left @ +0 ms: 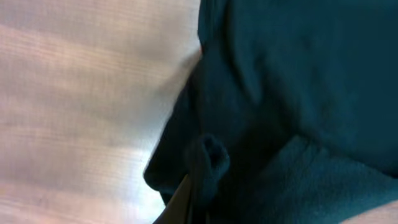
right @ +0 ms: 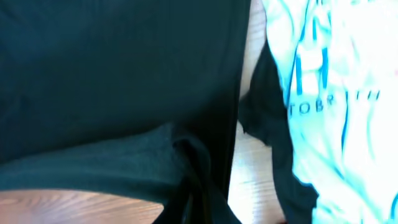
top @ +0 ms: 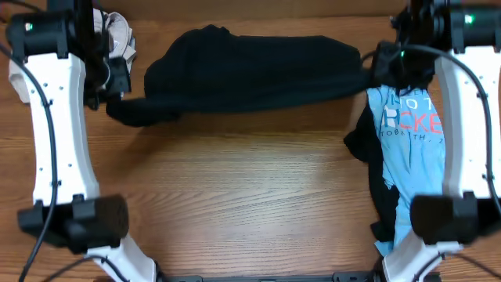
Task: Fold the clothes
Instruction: 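Lay the black shirt flat on the table with both grippers, then release the black shirt and raise both grippers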
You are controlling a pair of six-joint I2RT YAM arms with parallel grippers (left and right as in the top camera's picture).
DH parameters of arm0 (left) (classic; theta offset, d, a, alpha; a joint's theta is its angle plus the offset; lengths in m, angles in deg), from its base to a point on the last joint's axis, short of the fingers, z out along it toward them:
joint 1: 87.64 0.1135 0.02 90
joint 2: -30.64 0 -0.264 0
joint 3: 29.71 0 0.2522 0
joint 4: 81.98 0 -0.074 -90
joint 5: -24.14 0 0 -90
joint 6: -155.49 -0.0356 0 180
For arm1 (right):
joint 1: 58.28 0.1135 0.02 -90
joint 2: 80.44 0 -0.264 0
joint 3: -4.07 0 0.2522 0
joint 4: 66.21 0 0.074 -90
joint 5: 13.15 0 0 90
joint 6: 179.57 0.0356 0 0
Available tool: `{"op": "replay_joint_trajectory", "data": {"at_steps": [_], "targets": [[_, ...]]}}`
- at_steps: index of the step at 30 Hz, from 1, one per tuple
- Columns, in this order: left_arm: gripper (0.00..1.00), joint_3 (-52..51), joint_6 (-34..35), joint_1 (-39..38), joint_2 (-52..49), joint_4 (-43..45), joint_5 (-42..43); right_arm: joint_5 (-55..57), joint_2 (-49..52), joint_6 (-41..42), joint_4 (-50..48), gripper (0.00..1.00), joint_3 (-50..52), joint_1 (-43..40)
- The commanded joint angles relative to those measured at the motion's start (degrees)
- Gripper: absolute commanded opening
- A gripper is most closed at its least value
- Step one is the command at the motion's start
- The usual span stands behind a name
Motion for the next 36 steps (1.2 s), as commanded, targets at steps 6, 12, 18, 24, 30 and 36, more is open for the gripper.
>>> {"op": "replay_joint_trajectory", "data": {"at_steps": [6,12,18,24,30,36], "targets": [[0.04,-21.07,3.3,-0.13,18.78,3.39,-1.57,2.64,-26.14,7.78,-9.11,0.04,35.85,1.95],[0.04,-36.44,6.75,-0.13,25.92,7.15,-1.6,1.4,-38.1,12.11,-9.73,0.04,53.88,1.97],[0.04,-46.03,10.36,-0.13,30.32,9.66,-2.99,0.98,-44.02,13.81,-9.38,0.04,58.97,1.95],[0.04,-51.17,11.13,-0.13,31.23,17.57,-3.04,1.22,-42.56,13.79,-14.58,0.04,59.04,1.95],[0.04,-54.49,11.1,-0.15,29.46,31.65,-2.51,2.54,-36.0,13.77,-21.46,0.04,59.67,1.95],[0.04,-56.06,11.1,-0.17,25.29,41.62,-2.43,4.63,-28.35,13.77,-26.82,0.04,59.67,1.95]]}}
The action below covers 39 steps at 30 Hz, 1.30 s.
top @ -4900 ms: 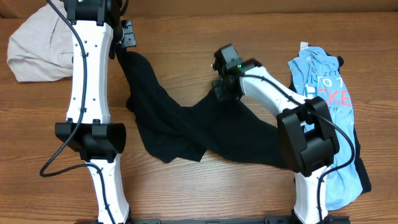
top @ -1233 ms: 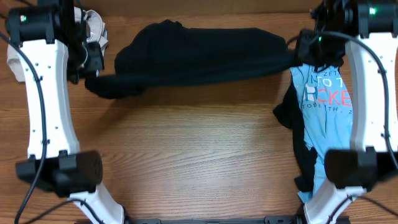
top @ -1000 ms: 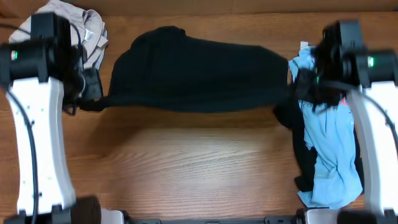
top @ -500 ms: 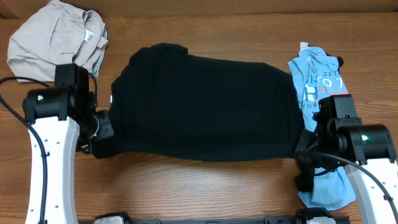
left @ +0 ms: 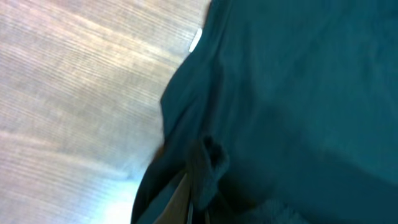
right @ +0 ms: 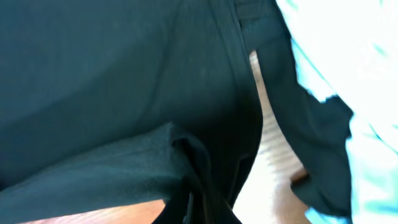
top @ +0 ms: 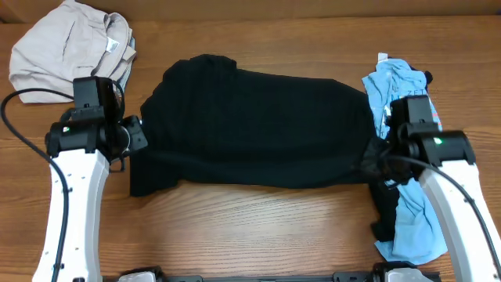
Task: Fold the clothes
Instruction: 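Release the black shirt and raise both grippers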
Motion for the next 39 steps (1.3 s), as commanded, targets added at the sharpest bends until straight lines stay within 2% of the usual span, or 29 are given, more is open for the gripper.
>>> {"op": "replay_joint_trajectory", "data": {"at_steps": [1,17,18,20,23,24,27,31,33,35,39], "targets": [[0.04,-1.03,0.72,-0.15,-3.37,3.61,-0.57,2.36,3.93,0.44,-2.6,0.04,0.42,0.11],[0.04,-1.03,0.48,-3.89,-19.1,21.03,-0.57,5.11,20.94,0.37,-15.87,0.04,0.42,0.02],[0.05,-1.03,0.5,-4.44,-19.61,22.23,-0.57,5.09,21.88,0.22,-16.9,0.04,0.42,0.02],[0.15,-1.03,0.5,-5.35,-20.17,23.89,-0.57,5.09,23.82,0.22,-18.88,0.06,0.42,0.02],[0.4,-1.03,0.46,-6.38,-20.39,25.44,-0.79,4.9,26.21,0.0,-20.94,0.37,0.42,0.02],[0.53,-1.03,-0.09,-6.49,-20.39,25.94,-0.85,4.87,26.64,0.0,-21.11,0.46,0.39,0.02],[0.72,-0.66,-2.82,-6.32,-20.39,26.71,-0.81,4.87,26.38,-0.02,-21.05,0.61,-0.37,-0.04],[0.81,4.7,-6.19,-5.11,-20.37,22.56,-0.55,4.0,24.98,-1.75,-17.31,0.68,-5.77,-0.76],[0.86,9.97,-7.02,-4.72,-20.37,18.93,0.26,2.89,23.91,-4.11,-14.1,0.74,-10.67,-1.31],[0.86,16.48,-12.11,-4.61,-20.37,16.48,4.5,1.16,23.34,-7.28,-10.67,0.8,-16.81,-1.57],[0.84,28.04,-18.99,-5.25,-21.79,15.41,8.35,0.33,23.34,-11.41,-4.02,0.84,-29.18,-1.57]]}}
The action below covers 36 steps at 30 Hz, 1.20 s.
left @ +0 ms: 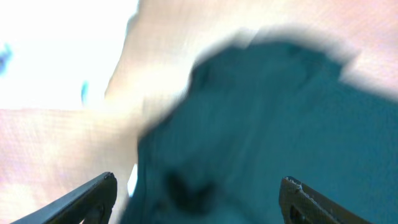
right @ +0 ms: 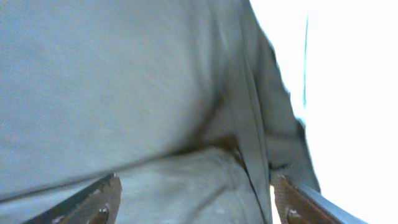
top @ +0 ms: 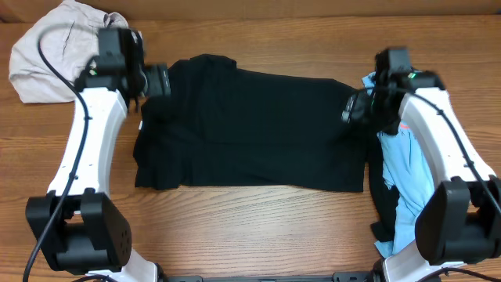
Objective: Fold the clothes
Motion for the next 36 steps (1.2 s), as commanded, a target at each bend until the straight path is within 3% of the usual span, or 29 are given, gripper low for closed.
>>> {"op": "replay_joint_trajectory", "data": {"at_steps": [1,5,14,29,36], "targets": [[0.85,11.72,-9.05,-0.96,-1.7,-0.04,4.66,-1.51,-2.95,-5.84,3.58,0.84,-11.26,-0.13],[0.92,22.08,-12.98,-2.75,-9.4,-0.26,5.86,-1.44,-2.95,-7.04,6.4,0.85,-17.29,0.09],[0.91,40.26,-19.1,-7.48,-32.94,0.74,7.72,-1.22,-2.93,-7.23,8.63,0.86,-17.64,0.09],[0.91,41.4,-21.22,-12.17,-46.9,11.1,8.37,-0.72,-2.93,-7.23,13.27,0.86,-17.64,0.09],[0.91,41.38,-16.52,-13.09,-49.72,12.2,5.9,0.28,-2.93,-7.23,12.92,0.86,-17.64,0.07]]}}
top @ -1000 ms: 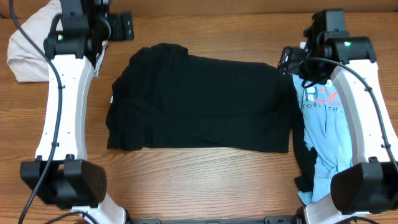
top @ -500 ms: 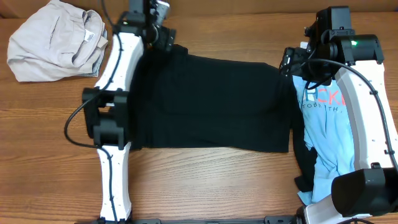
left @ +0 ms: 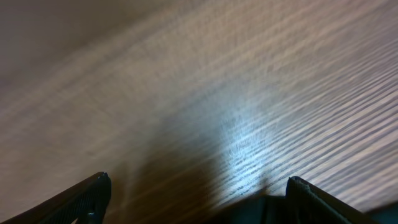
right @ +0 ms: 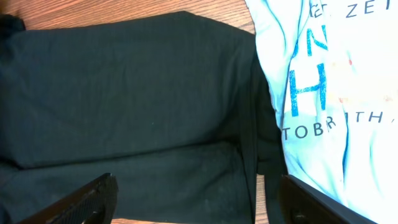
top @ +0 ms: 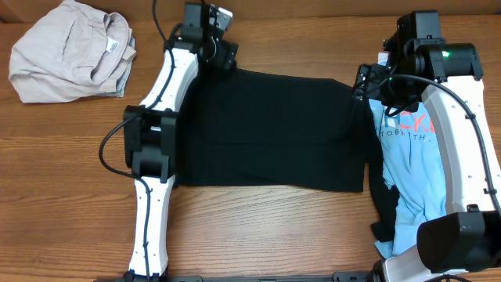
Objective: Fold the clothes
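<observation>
A black garment [top: 258, 129] lies spread flat across the middle of the table; it also fills the right wrist view [right: 124, 93]. My left gripper [top: 225, 56] hangs open over its far left corner. In the left wrist view, this left gripper [left: 196, 199] has mostly bare wood between its fingers and a sliver of dark cloth at the bottom edge. My right gripper [top: 366, 84] is open above the garment's far right corner, and in its own view the right gripper [right: 199, 199] holds nothing.
A light blue printed T-shirt [top: 411, 164] lies heaped over dark cloth along the right side and shows again in the right wrist view [right: 329, 93]. A beige garment [top: 70, 47] is bunched at the far left corner. Wooden table [top: 258, 235] runs along the front.
Both grippers are still open. The left one has moved from the garment's left shoulder to its far left corner. The right one has risen and shifted slightly farther back.
Both grippers were first shut on the ends of the black garment, which lay bunched at the far side. Then they held it drawn nearer and spread wider. Later both were open with the garment lying flat, and now they hang over its far corners.
</observation>
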You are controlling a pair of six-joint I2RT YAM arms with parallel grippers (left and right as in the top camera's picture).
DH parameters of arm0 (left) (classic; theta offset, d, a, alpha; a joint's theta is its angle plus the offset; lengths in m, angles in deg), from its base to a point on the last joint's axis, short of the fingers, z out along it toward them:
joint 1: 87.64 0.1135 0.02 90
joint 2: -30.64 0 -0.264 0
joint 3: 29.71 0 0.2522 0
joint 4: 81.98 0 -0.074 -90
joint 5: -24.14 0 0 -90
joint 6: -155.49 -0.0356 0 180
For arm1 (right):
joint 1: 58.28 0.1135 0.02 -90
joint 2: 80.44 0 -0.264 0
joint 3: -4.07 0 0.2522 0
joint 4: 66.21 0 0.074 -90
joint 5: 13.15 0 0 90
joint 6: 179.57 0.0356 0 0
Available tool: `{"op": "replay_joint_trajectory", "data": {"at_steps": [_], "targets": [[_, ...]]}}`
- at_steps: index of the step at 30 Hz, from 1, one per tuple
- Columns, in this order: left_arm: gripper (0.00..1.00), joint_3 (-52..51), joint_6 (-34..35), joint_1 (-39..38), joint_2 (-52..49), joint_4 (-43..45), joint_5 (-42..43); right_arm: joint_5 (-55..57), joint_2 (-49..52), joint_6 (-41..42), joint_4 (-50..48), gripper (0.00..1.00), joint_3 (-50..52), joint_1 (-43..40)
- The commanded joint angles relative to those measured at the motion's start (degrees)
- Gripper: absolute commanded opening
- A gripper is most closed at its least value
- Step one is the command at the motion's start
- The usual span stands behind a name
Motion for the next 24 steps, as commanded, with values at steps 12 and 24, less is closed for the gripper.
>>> {"op": "replay_joint_trajectory", "data": {"at_steps": [12,24], "targets": [[0.37,0.9,7.54,-0.55,-1.75,0.28,-1.01,1.03,-0.44,-0.28,-1.57,0.85,-0.7,0.02],[0.04,5.22,11.41,-0.46,-1.18,-3.76,-7.3,1.03,-0.44,-0.26,-2.08,0.84,-0.7,0.04]]}}
